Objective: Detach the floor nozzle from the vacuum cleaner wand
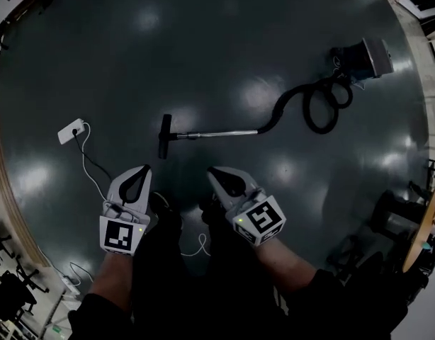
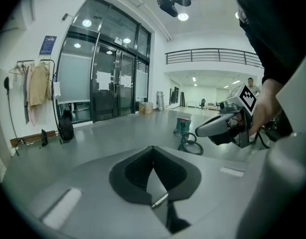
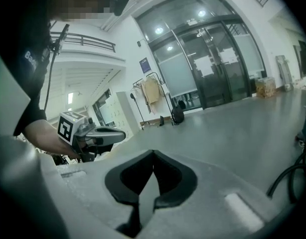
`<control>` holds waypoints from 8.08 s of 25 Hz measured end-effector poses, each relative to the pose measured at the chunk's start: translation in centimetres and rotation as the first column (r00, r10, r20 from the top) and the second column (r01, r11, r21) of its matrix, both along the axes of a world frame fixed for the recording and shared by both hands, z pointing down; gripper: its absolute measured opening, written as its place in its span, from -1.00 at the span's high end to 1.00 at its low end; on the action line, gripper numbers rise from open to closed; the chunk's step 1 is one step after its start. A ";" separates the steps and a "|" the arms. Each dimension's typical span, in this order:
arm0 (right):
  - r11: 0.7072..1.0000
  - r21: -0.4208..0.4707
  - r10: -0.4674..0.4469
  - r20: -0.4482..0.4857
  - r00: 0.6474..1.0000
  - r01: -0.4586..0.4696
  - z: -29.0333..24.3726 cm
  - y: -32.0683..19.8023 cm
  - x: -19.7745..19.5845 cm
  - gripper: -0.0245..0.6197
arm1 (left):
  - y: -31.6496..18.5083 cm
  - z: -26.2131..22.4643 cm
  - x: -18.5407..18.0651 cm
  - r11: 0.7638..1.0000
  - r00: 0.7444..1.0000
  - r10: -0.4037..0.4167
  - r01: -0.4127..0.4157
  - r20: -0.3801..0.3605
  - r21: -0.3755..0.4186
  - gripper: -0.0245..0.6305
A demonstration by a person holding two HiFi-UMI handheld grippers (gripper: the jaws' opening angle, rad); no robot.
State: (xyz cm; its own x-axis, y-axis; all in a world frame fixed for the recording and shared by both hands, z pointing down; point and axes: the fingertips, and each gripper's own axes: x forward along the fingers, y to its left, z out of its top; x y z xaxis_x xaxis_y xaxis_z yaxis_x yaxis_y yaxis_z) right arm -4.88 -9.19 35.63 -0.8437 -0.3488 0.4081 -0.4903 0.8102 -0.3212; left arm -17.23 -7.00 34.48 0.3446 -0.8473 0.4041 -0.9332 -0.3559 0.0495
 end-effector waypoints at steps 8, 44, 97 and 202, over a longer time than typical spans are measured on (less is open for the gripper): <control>0.999 -0.015 -0.039 -0.034 0.999 0.039 15.8 -2.8 -0.6 0.82 | -3.2 15.0 1.3 0.995 0.996 0.074 -0.071 0.040 -0.074 0.86; 0.566 -0.098 -0.559 -0.775 0.293 0.819 68.7 -4.7 -1.5 0.22 | -3.6 68.7 0.3 0.592 0.385 0.804 -0.449 0.453 -0.670 0.27; 0.624 -0.130 -0.613 -0.693 0.380 0.770 64.7 -4.7 -4.0 0.39 | -4.2 64.7 -1.7 0.643 0.286 0.765 -0.287 0.577 -0.711 0.48; 0.933 -0.307 -0.245 -0.161 0.956 0.187 9.6 12.6 8.0 -0.28 | 11.1 5.7 -1.3 0.917 0.959 0.158 -0.055 0.235 -0.394 0.41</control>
